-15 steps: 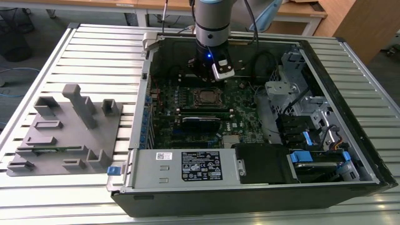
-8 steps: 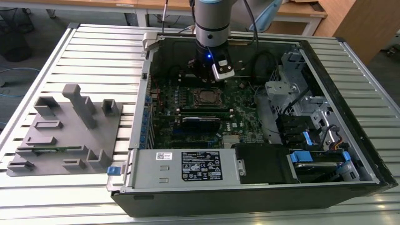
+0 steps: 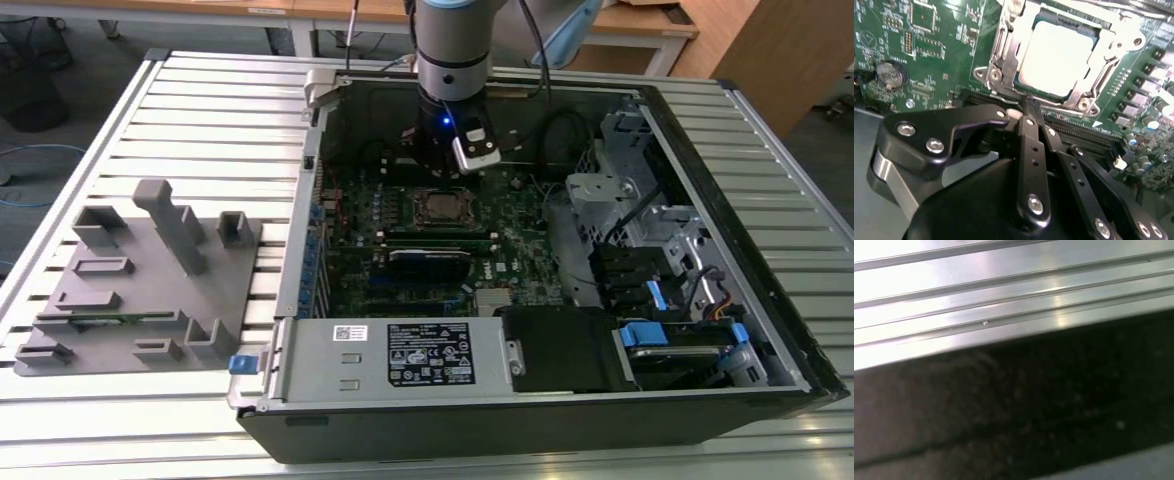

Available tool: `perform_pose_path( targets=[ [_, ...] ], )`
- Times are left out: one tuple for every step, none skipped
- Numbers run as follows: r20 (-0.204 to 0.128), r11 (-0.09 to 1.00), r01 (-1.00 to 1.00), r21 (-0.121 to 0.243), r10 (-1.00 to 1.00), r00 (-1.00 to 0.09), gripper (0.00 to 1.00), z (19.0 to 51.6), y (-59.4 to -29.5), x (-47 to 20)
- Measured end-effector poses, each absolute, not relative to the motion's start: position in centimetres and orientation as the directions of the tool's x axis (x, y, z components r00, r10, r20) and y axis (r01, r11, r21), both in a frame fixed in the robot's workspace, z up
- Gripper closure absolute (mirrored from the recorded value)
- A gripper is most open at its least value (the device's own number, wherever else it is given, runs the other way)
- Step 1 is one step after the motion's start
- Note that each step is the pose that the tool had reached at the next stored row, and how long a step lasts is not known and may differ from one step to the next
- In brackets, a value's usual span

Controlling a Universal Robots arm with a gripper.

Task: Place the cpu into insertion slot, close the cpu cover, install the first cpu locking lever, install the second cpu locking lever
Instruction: 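Install the first cpu locking lever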

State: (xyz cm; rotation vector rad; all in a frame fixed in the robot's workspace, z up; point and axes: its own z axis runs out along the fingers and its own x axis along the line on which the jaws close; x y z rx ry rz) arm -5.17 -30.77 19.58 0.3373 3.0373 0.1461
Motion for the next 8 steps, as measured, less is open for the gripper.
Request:
perform_pose_path(
  targets=[
    [-0.071, 0.971, 0.215, 0.104, 0.223, -0.972, 0.89, 19.58, -30.74, -5.17],
    [-0.071, 0.971, 0.215, 0.104, 0.223, -0.972, 0.89, 19.58, -30.7, -5.17],
    [-0.071, 0.971, 0.215, 0.104, 0.222, -0.972, 0.89, 19.58, -30.66, -5.17],
    [-0.071, 0.971, 0.215, 0.104, 0.222, -0.972, 0.89, 19.57, -30.61, -5.17],
    [-0.071, 0.971, 0.215, 0.104, 0.222, -0.972, 0.89, 19.57, -30.37, -5.15],
    [-0.071, 0.971, 0.215, 0.104, 0.222, -0.972, 0.89, 19.57, -30.35, -5.14],
    [-0.071, 0.971, 0.214, 0.104, 0.222, -0.972, 0.89, 19.57, -30.33, -5.15],
    [-0.071, 0.971, 0.214, 0.104, 0.222, -0.972, 0.89, 19.59, -30.32, -5.14]
  ],
)
